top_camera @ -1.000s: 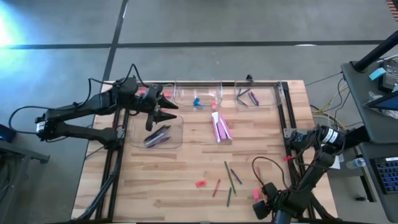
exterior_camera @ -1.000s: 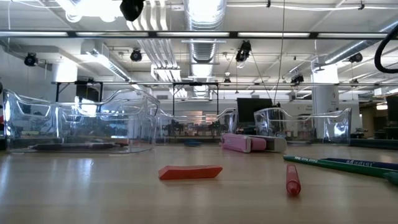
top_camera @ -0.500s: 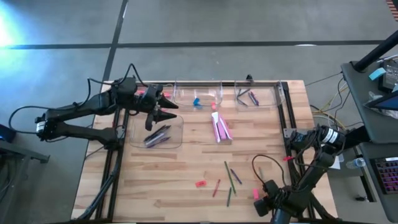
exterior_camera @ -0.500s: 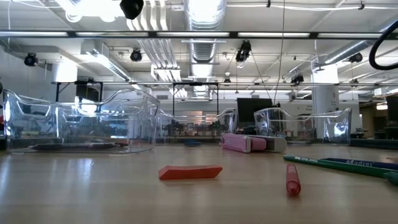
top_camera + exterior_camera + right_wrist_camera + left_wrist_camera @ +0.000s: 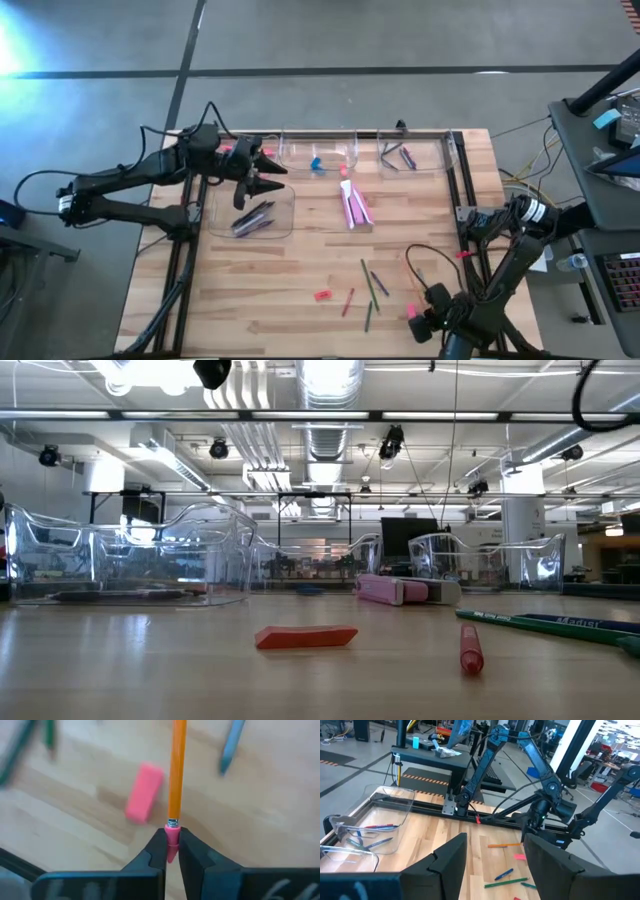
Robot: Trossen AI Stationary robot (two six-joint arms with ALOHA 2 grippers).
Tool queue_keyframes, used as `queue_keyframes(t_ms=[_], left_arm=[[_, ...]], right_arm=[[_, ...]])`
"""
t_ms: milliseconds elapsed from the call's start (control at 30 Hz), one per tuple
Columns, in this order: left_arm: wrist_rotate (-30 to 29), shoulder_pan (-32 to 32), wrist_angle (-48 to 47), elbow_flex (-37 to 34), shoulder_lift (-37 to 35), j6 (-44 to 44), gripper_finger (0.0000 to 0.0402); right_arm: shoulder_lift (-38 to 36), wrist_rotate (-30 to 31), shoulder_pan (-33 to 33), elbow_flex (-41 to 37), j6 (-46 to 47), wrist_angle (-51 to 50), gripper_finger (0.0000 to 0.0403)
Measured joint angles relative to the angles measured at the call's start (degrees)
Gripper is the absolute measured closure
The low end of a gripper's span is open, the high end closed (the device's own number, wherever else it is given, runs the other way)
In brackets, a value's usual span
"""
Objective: Sort crayons/erasers/pens/pencils in bins
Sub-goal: Put the orange pencil into the top left transparent bin
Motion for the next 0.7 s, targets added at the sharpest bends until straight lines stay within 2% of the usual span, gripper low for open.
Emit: queue_keyframes(t_ms=[167, 333, 433, 533, 700], left_arm=[[0.15, -0.04, 0.46, 0.0, 0.93, -0.78, 0.0217], [3.95, -0.17, 4.66, 0.0, 3.29, -4.91, 0.0217], [5.53, -0.37, 7.45, 0.0, 5.03, -8.54, 0.0217], [6.78, -0.49, 8.62, -0.01, 7.08, -11.83, 0.0217], [7.59, -1.41, 10.72, -0.02, 10.36, -15.99, 0.0217]], right_arm=[[-3.36, 10.35, -3.19, 2.1, -0.88, -6.41, 0.0383], [-8.4, 20.47, -10.71, 3.21, -7.44, -7.9, 0.0383], [-11.43, 25.21, -16.38, 5.01, -17.08, -6.55, 0.0384], [-14.31, 28.11, -22.42, 7.29, -30.82, -2.17, 0.0384], [-17.15, 28.65, -31.48, 10.31, -55.31, 11.16, 0.0384]])
